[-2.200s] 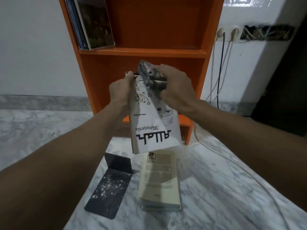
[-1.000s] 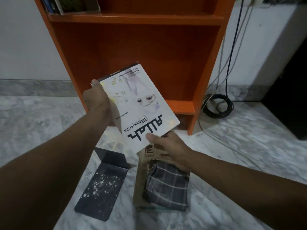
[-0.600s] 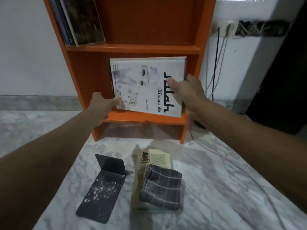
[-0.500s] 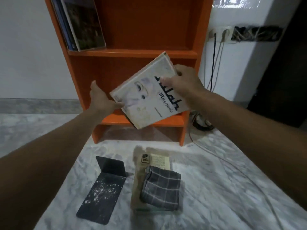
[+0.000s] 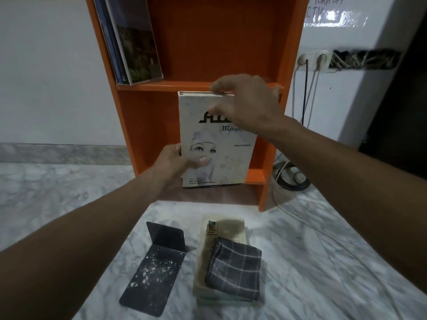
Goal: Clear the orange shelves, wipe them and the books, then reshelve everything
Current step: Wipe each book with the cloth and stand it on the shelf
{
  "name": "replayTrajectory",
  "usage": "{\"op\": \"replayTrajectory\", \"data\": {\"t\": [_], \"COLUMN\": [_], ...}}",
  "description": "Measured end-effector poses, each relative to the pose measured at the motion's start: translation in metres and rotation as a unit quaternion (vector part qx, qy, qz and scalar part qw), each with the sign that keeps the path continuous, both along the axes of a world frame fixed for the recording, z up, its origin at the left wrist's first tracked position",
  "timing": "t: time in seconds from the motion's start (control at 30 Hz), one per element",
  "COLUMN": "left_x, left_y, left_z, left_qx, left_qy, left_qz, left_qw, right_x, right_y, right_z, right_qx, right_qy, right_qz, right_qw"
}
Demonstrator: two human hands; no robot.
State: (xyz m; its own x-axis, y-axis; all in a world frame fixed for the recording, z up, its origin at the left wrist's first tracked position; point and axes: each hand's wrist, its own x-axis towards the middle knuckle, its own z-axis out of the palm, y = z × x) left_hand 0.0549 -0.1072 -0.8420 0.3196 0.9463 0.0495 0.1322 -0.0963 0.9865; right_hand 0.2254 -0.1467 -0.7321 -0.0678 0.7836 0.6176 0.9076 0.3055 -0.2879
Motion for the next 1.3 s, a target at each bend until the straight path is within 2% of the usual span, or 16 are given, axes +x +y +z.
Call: {"op": "replayTrajectory", "data": {"t": [0.07, 0.1, 0.13, 0.2, 0.27, 0.3, 0.37, 0.47, 0.53, 0.73, 0.83, 0.9, 0.97, 1.13, 1.3], "left_x": [-0.002, -0.005, -0.008, -0.015, -0.022, -0.024, -0.027, -0.028, -0.030, -0.045, -0.055, -0.061, -0.068, -0.076, -0.069], "left_y": [0.001, 0.002, 0.002, 0.003, 0.003, 0.003, 0.004, 0.007, 0.012, 0.043, 0.065, 0.077, 0.087, 0.109, 0.128], "left_z": [0.006, 0.009, 0.014, 0.021, 0.027, 0.030, 0.036, 0.047, 0.059, 0.115, 0.144, 0.162, 0.180, 0.207, 0.210], "left_qx": [-0.013, -0.016, -0.014, -0.003, 0.006, 0.007, 0.008, 0.011, 0.019, 0.070, 0.088, 0.110, 0.146, 0.229, 0.246], "left_qy": [-0.033, -0.043, -0.042, -0.031, -0.036, -0.044, -0.055, -0.059, -0.053, 0.001, 0.024, 0.036, 0.045, 0.067, 0.088], "left_qz": [0.033, 0.050, 0.065, 0.074, 0.070, 0.065, 0.052, 0.054, 0.065, 0.056, 0.088, 0.109, 0.128, 0.178, 0.259], "left_qw": [0.999, 0.998, 0.997, 0.997, 0.997, 0.997, 0.997, 0.997, 0.996, 0.996, 0.992, 0.987, 0.980, 0.955, 0.930], "right_x": [0.006, 0.008, 0.011, 0.014, 0.015, 0.015, 0.012, 0.005, -0.001, -0.014, -0.024, -0.032, -0.040, -0.047, -0.049], "right_y": [0.004, 0.005, 0.004, 0.001, -0.002, 0.000, 0.005, 0.018, 0.027, 0.060, 0.078, 0.091, 0.106, 0.147, 0.193], "right_z": [-0.010, -0.019, -0.031, -0.059, -0.086, -0.096, -0.099, -0.090, -0.081, -0.025, 0.019, 0.046, 0.068, 0.097, 0.105], "right_qx": [0.116, 0.144, 0.124, -0.034, -0.209, -0.250, -0.272, -0.263, -0.250, -0.235, -0.241, -0.238, -0.234, -0.229, -0.236], "right_qy": [0.047, 0.107, 0.183, 0.321, 0.378, 0.385, 0.426, 0.533, 0.568, 0.540, 0.515, 0.520, 0.509, 0.429, 0.427], "right_qz": [-0.033, -0.035, -0.030, -0.003, 0.050, 0.073, 0.077, 0.068, 0.071, 0.061, 0.059, 0.061, 0.065, 0.059, 0.093], "right_qw": [0.992, 0.983, 0.975, 0.947, 0.900, 0.885, 0.860, 0.801, 0.781, 0.806, 0.821, 0.818, 0.826, 0.872, 0.868]}}
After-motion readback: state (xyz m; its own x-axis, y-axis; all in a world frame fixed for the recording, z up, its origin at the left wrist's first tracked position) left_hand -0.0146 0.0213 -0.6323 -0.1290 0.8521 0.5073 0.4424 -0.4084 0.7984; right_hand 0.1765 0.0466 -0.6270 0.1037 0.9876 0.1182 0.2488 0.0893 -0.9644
